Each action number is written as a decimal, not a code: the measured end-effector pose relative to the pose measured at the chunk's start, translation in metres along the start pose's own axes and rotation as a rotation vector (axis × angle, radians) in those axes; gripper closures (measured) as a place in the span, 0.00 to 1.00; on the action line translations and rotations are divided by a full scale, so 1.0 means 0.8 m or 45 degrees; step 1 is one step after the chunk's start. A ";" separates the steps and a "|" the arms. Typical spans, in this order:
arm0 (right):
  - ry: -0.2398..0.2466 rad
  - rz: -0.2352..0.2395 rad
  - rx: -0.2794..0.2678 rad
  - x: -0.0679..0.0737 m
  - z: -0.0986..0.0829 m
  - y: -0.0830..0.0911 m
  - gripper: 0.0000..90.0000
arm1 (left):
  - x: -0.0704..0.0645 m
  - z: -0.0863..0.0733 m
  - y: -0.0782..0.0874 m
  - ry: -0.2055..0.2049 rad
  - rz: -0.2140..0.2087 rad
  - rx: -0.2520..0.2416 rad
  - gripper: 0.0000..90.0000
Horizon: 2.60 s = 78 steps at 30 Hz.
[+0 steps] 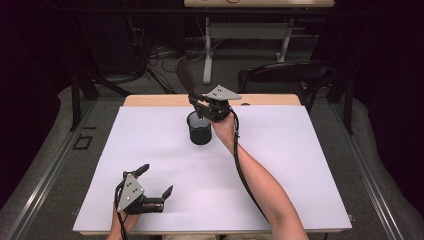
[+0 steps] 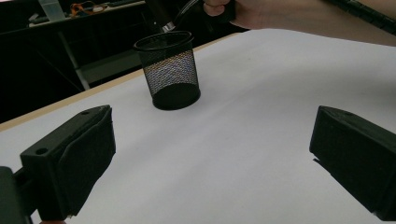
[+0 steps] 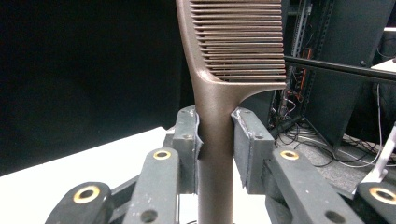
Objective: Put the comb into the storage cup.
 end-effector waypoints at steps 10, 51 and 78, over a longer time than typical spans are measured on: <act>-0.011 0.008 0.007 0.001 -0.006 -0.002 0.81 | 0.000 0.000 0.000 -0.001 0.000 0.001 0.00; -0.016 0.008 0.058 0.001 -0.032 -0.015 0.81 | 0.000 0.000 0.001 -0.004 0.000 0.000 0.00; -0.011 0.007 0.110 0.001 -0.049 -0.017 0.81 | 0.000 0.000 0.001 -0.003 0.002 0.000 0.00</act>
Point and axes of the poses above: each handheld gripper's, and its own axes: y roughly backward along the jaws, z roughly out of its top, x roughly to its left, the point moved 10 cm from there along -y, roughly forward along the jaws, and after that the axes turned 11 degrees about x, right-handed, at the moved point
